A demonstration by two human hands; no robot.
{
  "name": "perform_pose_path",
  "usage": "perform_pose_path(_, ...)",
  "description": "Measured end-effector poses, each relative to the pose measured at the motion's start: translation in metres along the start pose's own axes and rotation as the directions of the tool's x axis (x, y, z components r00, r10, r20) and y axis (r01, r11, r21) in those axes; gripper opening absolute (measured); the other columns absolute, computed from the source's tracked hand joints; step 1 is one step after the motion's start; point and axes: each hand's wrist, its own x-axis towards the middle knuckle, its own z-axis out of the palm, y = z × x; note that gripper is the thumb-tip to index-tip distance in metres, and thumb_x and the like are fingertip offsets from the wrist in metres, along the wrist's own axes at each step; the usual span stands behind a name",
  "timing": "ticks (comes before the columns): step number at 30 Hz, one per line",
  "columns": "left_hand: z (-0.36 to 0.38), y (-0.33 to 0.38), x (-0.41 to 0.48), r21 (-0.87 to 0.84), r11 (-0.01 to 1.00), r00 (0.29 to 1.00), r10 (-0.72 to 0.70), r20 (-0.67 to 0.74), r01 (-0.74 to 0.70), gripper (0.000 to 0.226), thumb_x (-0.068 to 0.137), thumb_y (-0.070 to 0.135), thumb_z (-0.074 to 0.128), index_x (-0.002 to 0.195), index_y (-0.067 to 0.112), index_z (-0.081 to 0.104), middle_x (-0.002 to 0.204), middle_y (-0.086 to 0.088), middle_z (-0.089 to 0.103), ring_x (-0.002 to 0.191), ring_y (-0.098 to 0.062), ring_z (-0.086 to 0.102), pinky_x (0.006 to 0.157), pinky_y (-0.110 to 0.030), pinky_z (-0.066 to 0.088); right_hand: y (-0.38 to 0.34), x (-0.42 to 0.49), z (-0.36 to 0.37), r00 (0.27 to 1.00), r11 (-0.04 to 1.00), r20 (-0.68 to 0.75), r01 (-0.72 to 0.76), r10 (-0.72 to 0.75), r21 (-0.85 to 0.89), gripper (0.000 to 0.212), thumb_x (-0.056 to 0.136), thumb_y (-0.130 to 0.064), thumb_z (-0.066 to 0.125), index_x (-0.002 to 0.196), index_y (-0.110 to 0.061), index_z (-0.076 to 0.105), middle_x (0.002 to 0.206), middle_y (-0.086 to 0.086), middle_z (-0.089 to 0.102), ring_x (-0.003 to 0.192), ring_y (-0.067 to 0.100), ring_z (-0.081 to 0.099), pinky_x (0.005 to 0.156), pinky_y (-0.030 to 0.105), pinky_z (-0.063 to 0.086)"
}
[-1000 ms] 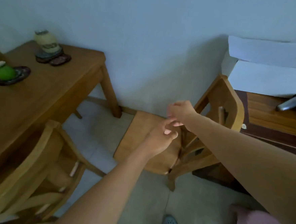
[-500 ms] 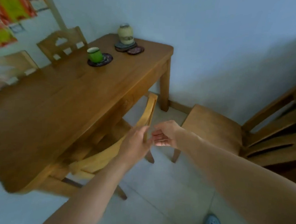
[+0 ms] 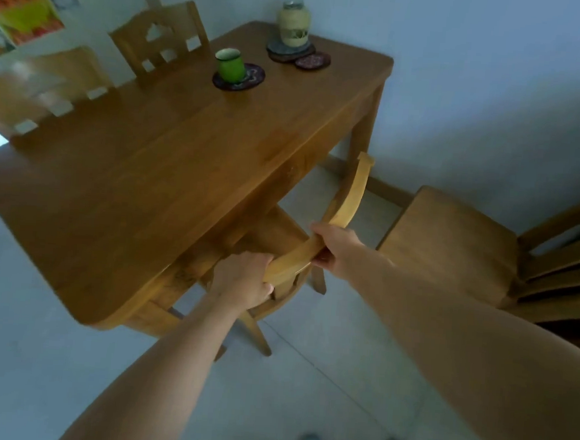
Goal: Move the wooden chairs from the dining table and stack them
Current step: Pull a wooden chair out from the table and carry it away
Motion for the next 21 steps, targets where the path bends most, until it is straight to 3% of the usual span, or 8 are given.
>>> perform_pose_path(2, -0.002, -0.002, 0.001, -0.002, 0.999, 0.999, 0.036, 0.011, -0.036, 0.043, 0.091, 0.042, 0.061, 0.129, 0.023, 0.054, 0.113, 0.003, 0.068, 0.102, -0.022, 0.066, 0.078, -0.033, 0.055, 0.0, -0.003, 0.004, 0.999, 1.0, -0.052, 0.01, -0.011, -0.022, 0.04, 0.081, -0.017, 0.076, 0.113, -0.009, 0.053, 0.103, 0.014, 0.064, 0.095, 0.031, 0.066, 0.079, 0.045, 0.059)
perform_pose_path(6, 0.002, 0.001, -0.007, 0.011, 0.995, 0.995, 0.096, -0.003, -0.096, 0.036, 0.091, 0.039, 0.061, 0.123, 0.022, 0.057, 0.107, 0.004, 0.069, 0.097, -0.022, 0.067, 0.077, -0.035, 0.056, 0.007, -0.009, -0.001, 0.991, 0.994, -0.119, 0.044, -0.056, -0.102, 0.037, 0.08, -0.016, 0.073, 0.113, -0.007, 0.056, 0.105, 0.016, 0.065, 0.091, 0.032, 0.068, 0.055, 0.037, 0.058)
perform_pose_path(10, 0.014, 0.023, -0.024, -0.009, 0.99, 0.989, 0.144, -0.017, -0.144, 0.034, 0.09, 0.041, 0.063, 0.119, 0.025, 0.057, 0.103, 0.005, 0.069, 0.092, -0.021, 0.068, 0.074, -0.031, 0.054, 0.024, -0.022, -0.026, 0.988, 0.993, -0.139, 0.054, -0.068, -0.105, 0.033, 0.081, -0.017, 0.07, 0.111, -0.007, 0.059, 0.096, 0.015, 0.067, 0.08, 0.027, 0.069, 0.051, 0.033, 0.059)
perform_pose_path(14, 0.021, 0.058, -0.048, -0.019, 0.981, 0.981, 0.194, -0.027, -0.194, 0.029, 0.089, 0.04, 0.064, 0.113, 0.024, 0.058, 0.099, 0.005, 0.067, 0.091, -0.021, 0.067, 0.075, -0.031, 0.054, 0.036, -0.047, -0.063, 0.984, 0.993, -0.158, 0.068, -0.083, -0.094, 0.013, 0.082, -0.012, 0.066, 0.089, -0.008, 0.056, 0.084, 0.014, 0.065, 0.073, 0.028, 0.07, 0.044, 0.032, 0.058)
perform_pose_path(18, 0.028, 0.105, -0.084, -0.049, 0.974, 0.975, 0.222, -0.01, -0.222, 0.023, 0.086, 0.034, 0.065, 0.106, 0.024, 0.06, 0.095, 0.002, 0.068, 0.089, -0.025, 0.066, 0.074, -0.035, 0.054, 0.056, -0.08, -0.11, 0.982, 0.994, -0.167, 0.076, -0.089, -0.082, 0.01, 0.081, -0.007, 0.063, 0.084, -0.008, 0.053, 0.087, 0.017, 0.065, 0.084, 0.033, 0.071, 0.059, 0.04, 0.061)
perform_pose_path(21, 0.037, 0.142, -0.115, -0.078, 0.967, 0.97, 0.244, -0.007, -0.244, 0.016, 0.084, 0.03, 0.064, 0.099, 0.024, 0.06, 0.094, 0.001, 0.068, 0.089, -0.027, 0.066, 0.07, -0.033, 0.049, 0.076, -0.106, -0.147, 0.981, 0.993, -0.177, 0.069, -0.084, -0.091, 0.017, 0.082, -0.006, 0.06, 0.097, -0.002, 0.056, 0.095, 0.021, 0.066, 0.088, 0.037, 0.071, 0.071, 0.048, 0.061)
